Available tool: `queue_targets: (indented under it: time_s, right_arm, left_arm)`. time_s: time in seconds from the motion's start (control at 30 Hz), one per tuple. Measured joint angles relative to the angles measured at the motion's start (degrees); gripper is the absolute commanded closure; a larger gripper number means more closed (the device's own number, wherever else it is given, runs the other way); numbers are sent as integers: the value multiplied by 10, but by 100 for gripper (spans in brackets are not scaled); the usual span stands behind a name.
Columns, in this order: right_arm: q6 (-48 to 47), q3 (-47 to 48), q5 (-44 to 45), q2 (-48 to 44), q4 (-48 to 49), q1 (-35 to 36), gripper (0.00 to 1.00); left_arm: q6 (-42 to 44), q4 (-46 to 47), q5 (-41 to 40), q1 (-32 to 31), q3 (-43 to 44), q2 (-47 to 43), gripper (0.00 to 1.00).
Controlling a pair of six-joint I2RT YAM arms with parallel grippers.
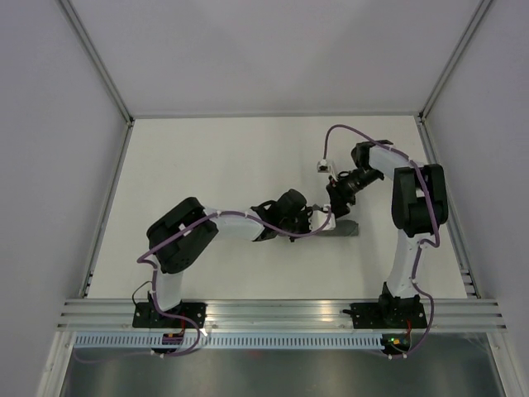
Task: Fold the napkin, place the utensils inside, and roll it up
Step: Roll the napkin at the center of the board.
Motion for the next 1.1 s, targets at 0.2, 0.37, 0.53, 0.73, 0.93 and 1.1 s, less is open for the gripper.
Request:
queue_targets:
  time_s: [0.2, 0.37, 0.53, 0.73, 0.93, 1.1]
  right_arm:
    - [-1, 14, -43, -52, -5, -83, 33]
    - [-50, -12, -96, -122, -32, -163, 33]
    - [-114, -123, -114, -248, -39, -221, 30]
    - [-31, -330, -52, -451, 160, -158, 28]
    - [47, -463, 60, -546, 361, -23, 28]
    - [75, -519, 160, -565, 489, 70, 28]
  left_arm:
    - [-26, -49, 47, 18, 30, 8, 98]
    - [-50, -104, 95, 37, 74, 29, 98]
    - [-68, -155, 139, 49, 119, 54, 98]
    - [-92, -199, 198, 70, 162, 83, 98]
    - [-113, -233, 245, 88, 196, 108, 97]
    - [-131, -263, 283, 101, 226, 131, 97]
